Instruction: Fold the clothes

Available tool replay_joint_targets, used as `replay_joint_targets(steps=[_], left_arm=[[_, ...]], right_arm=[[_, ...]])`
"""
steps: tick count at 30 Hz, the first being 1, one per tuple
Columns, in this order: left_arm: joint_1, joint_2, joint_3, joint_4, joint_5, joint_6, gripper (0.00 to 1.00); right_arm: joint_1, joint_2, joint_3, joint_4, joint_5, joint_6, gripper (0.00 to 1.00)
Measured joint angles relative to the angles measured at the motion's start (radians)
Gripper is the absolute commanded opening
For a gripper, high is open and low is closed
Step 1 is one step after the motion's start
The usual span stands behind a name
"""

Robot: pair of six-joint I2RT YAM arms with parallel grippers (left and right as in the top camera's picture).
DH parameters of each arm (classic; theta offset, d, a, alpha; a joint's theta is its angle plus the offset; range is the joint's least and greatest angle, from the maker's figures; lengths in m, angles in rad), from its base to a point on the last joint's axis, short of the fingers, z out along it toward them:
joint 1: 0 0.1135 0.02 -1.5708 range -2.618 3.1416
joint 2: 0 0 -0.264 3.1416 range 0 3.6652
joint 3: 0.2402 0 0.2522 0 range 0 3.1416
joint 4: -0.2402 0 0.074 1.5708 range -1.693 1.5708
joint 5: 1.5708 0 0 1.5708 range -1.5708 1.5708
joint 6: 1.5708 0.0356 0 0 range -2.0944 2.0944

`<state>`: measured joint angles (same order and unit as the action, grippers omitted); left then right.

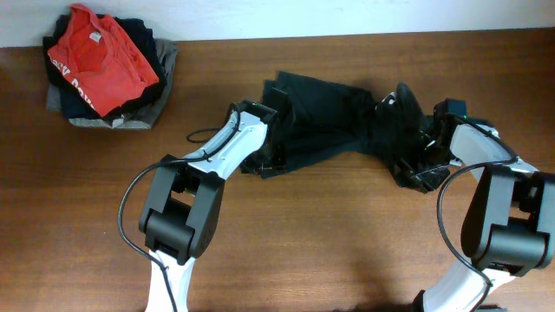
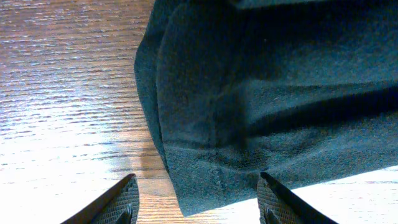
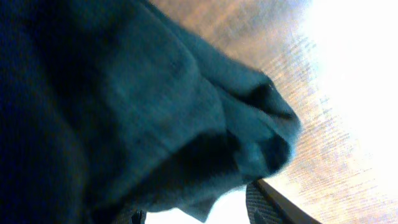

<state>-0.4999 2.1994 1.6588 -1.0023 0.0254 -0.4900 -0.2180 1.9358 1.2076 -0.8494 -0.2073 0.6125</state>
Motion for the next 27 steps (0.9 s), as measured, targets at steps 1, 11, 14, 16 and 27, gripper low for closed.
replay_joint_targets(steps=[1,11,14,16,27], left_arm=[[0.0,0.0,0.0,0.0,0.0,0.0,0.59],[0.0,0.0,0.0,0.001,0.0,0.0,0.52],[0.0,0.0,0.0,0.001,0.0,0.0,0.53],[0.0,0.0,0.0,0.002,0.0,0.0,0.53],[0.006,0.018,0.008,0.023,0.054,0.0,0.53]], right_arm=[[0.0,0.001,0.003,0.005,0.003,0.002,0.42],[0.0,0.008,0.007,0.02,0.007,0.0,0.31],[0.0,0.008,0.007,0.02,0.007,0.0,0.3],[0.0,0.008,0.007,0.019,0.007,0.0,0.3],[0.0,0.012,0.013,0.012,0.007,0.0,0.3]])
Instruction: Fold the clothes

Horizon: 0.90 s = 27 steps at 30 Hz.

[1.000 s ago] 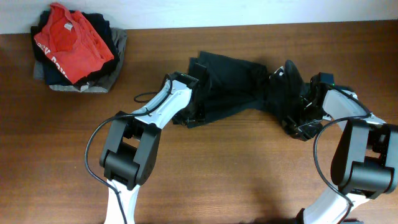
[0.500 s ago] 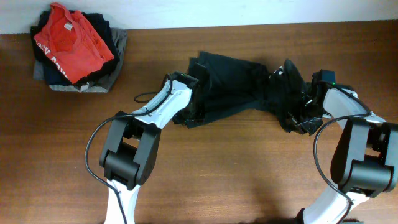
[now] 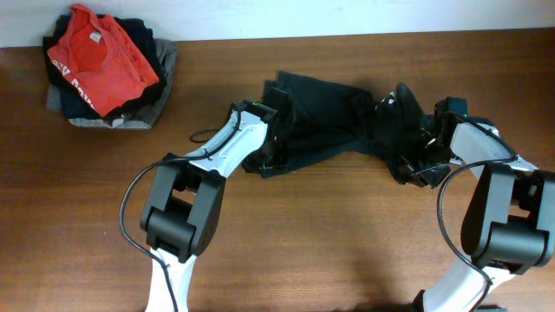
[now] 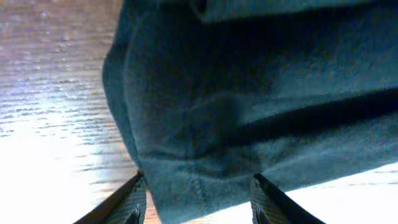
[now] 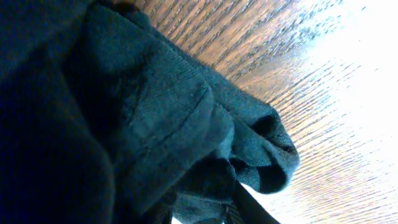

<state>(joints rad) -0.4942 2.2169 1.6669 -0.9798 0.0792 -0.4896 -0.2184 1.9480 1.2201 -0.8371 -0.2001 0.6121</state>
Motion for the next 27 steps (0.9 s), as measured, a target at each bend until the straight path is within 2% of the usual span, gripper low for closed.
replay_joint_targets(steps=[4,6,9,11,13,21,27], left_arm=[[0.027,0.001,0.002,0.0,0.044,0.002,0.44],[0.036,0.002,0.002,0.0,0.053,0.003,0.39],[0.042,0.003,0.002,-0.001,0.06,0.004,0.24],[0.043,0.005,0.002,-0.001,0.06,0.008,0.11],[0.043,0.007,0.003,0.0,0.062,0.012,0.01],[0.043,0.014,0.016,-0.017,0.068,0.014,0.01],[0.042,0.046,0.158,-0.223,-0.033,0.038,0.01]], right_arm=[[0.0,0.0,0.0,0.0,0.0,-0.003,0.3],[0.0,0.0,0.0,-0.001,0.0,-0.003,0.26],[0.0,0.0,0.0,-0.003,0.003,-0.003,0.15],[0.0,0.002,0.0,-0.004,0.003,-0.014,0.04],[0.0,0.004,0.0,-0.002,0.002,-0.01,0.04],[0.0,0.003,0.001,-0.003,0.0,-0.008,0.04],[0.0,0.01,0.032,-0.082,0.004,-0.011,0.04]])
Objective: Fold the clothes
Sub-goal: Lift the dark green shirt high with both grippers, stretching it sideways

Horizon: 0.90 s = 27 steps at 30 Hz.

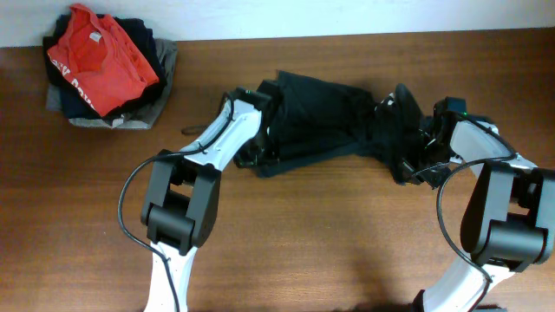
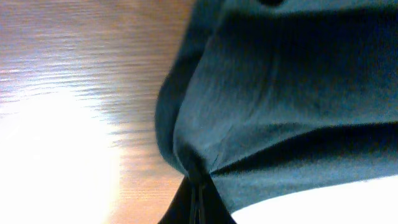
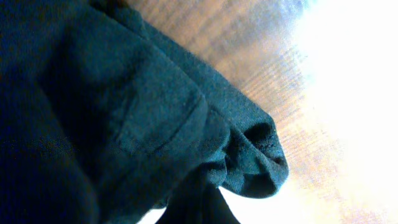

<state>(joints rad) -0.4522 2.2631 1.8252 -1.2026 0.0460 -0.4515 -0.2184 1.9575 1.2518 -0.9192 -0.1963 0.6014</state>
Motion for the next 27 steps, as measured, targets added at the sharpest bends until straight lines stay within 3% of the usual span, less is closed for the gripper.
replay_joint_targets(steps=[6,19,27], left_arm=[[0.0,0.004,0.264,-0.153,-0.125,0.007,0.01],[0.0,0.003,0.872,-0.378,-0.327,0.038,0.01],[0.013,0.003,1.226,-0.464,-0.405,0.048,0.01]], right_arm=[[0.0,-0.019,0.107,-0.118,0.008,-0.023,0.04],[0.0,-0.356,0.541,-0.357,0.019,-0.113,0.04],[0.0,-0.473,0.795,-0.448,0.07,-0.121,0.04]])
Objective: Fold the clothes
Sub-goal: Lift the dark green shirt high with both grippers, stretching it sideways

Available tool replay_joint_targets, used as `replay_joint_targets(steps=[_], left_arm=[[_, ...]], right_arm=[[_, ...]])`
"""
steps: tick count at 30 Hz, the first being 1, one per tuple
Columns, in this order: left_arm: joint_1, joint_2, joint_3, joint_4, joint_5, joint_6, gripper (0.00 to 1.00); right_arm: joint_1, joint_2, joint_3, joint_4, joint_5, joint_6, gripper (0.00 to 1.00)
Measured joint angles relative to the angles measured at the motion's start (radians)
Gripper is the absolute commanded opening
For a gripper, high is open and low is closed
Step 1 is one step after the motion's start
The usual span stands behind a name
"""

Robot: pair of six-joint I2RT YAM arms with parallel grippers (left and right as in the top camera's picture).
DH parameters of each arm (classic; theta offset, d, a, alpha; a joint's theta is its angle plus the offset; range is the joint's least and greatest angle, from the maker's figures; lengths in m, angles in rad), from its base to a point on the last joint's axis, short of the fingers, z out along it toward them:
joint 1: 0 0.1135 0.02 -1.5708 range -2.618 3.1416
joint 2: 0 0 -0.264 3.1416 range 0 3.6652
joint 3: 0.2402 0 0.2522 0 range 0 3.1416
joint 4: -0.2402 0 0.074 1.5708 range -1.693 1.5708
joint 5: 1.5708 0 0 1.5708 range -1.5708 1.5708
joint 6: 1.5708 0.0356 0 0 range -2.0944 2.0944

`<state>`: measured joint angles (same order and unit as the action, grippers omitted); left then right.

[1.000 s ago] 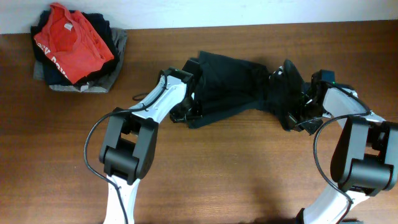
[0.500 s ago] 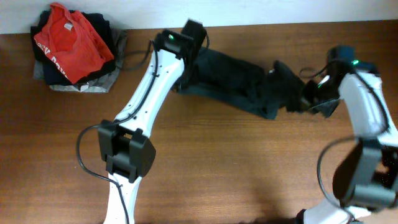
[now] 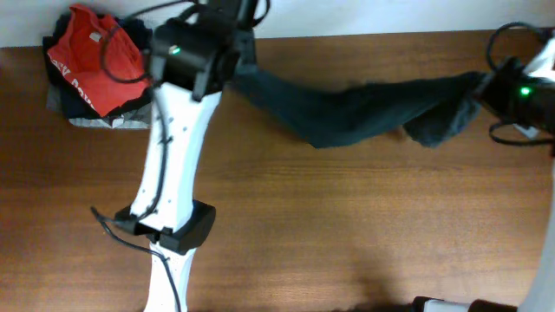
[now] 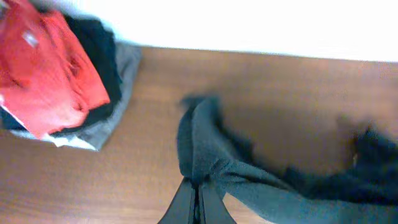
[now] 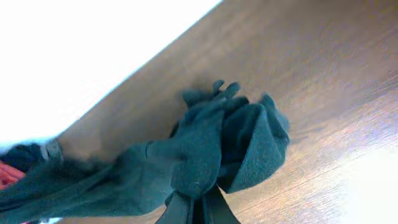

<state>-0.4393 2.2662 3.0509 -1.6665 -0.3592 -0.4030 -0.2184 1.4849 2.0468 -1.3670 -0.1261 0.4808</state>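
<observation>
A dark teal garment [image 3: 364, 108] hangs stretched in the air between both arms, sagging in the middle above the table. My left gripper [image 4: 198, 194] is shut on its left end, high near the table's far edge; the cloth [image 4: 261, 180] trails down to the right of it. My right gripper [image 5: 200, 205] is shut on the bunched right end [image 5: 230, 143], at the far right of the overhead view [image 3: 486, 82].
A pile of clothes with a red shirt on top [image 3: 95, 56] lies at the far left corner, also seen as the red shirt [image 4: 50, 81] in the left wrist view. The wooden table [image 3: 347, 225] spreads below; a white wall runs behind its far edge.
Both grippers, shut on the garment's ends at table level, have risen and moved apart. The garment has left the table and now hangs stretched between them.
First the garment lay crumpled at mid-table with both grippers open around its two ends. The jaws then stood closer round the cloth, then shut on it. Now it is lifted and pulled out long between the raised arms.
</observation>
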Motion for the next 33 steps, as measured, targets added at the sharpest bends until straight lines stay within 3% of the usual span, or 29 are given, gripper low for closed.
replay_joint_targets(steps=[5,16,33], left_arm=[[0.053,-0.036,0.069,-0.018,-0.036,0.008,0.01],[0.171,-0.215,0.069,-0.019,-0.05,0.015,0.01],[0.178,-0.318,0.076,-0.014,-0.05,0.021,0.01]], right_arm=[[0.0,-0.026,0.092,-0.048,0.08,-0.003,0.04],[0.0,-0.035,0.111,-0.055,0.171,-0.002,0.04],[0.0,-0.118,0.217,-0.047,0.18,-0.002,0.04]])
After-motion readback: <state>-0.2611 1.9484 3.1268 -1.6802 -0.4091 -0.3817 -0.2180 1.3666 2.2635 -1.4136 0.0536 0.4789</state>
